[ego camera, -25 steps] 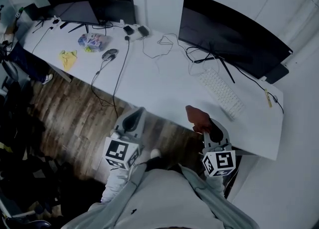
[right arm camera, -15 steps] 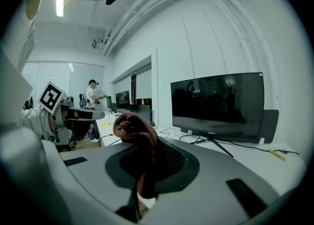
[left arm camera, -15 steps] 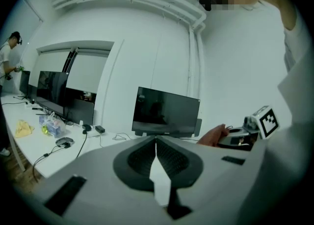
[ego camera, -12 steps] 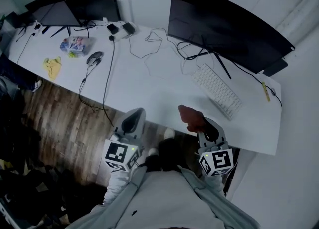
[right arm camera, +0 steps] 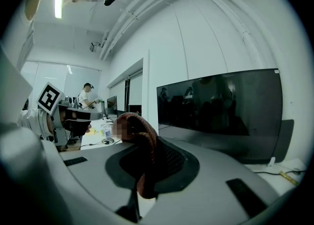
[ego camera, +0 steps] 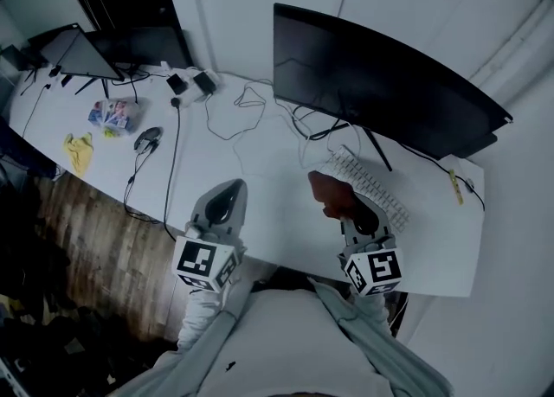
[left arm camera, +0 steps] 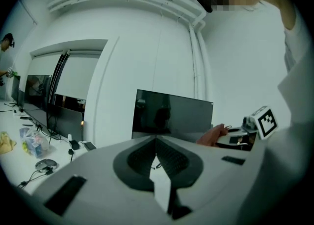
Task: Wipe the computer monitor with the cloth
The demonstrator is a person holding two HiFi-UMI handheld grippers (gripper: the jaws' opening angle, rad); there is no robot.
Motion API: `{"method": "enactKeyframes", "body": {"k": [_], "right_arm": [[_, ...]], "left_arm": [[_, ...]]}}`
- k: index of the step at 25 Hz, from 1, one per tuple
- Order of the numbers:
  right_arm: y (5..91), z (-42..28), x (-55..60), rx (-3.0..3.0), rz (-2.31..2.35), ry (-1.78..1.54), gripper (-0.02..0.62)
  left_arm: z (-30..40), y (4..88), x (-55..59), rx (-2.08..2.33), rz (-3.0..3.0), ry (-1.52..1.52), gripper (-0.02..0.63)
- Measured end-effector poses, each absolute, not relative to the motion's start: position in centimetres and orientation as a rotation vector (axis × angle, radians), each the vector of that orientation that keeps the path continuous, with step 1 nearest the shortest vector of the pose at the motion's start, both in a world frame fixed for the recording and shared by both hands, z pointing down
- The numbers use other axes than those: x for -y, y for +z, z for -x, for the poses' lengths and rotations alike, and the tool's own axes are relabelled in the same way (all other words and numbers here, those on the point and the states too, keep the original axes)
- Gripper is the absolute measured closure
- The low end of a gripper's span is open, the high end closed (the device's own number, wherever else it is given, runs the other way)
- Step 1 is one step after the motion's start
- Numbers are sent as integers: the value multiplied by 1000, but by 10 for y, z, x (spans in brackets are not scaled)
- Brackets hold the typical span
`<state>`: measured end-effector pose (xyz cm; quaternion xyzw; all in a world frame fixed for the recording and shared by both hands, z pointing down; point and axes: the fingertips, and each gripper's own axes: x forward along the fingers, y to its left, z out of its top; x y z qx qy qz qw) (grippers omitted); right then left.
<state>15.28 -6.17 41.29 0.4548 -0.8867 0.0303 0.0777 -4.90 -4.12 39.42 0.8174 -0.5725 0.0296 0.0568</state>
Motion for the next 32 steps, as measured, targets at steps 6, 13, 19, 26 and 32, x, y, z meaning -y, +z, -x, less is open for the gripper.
{"method": "enactKeyframes", "body": {"k": [6, 13, 19, 26, 32], "right_arm": [[393, -157, 109, 2691, -1360, 28, 560], [383, -145, 133, 2710, -1373, 4, 560], [383, -121, 144, 2675, -1456, 21, 560], [383, -92, 161, 2654, -1526, 33, 559], [370, -50, 177, 2698, -1507, -27, 560]], "left_arm": [[45, 385, 78, 1770, -2477, 84, 584], [51, 382, 96, 1748, -2504, 89, 584], [74, 379, 110, 1672, -2551, 95, 584], [96, 378, 125, 1600, -2592, 115, 584], [116, 384, 127, 1553, -2604, 140, 584]]}}
